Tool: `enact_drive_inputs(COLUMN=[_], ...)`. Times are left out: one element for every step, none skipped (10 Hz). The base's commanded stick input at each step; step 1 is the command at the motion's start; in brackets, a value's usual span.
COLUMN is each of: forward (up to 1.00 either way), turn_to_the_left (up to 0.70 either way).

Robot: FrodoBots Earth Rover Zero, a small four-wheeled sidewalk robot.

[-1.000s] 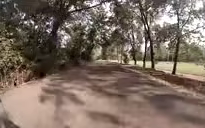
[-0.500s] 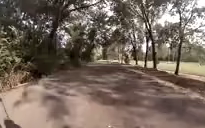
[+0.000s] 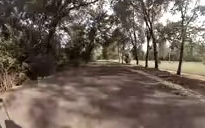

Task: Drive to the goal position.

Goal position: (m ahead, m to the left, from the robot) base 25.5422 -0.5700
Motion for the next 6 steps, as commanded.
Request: enact_drive_inputs(forward=[0.70,0.70,0.70,0.70,0.70,0.70], turn_to_the_left=[0.00,0.00,0.00,0.00,0.00,0.00])
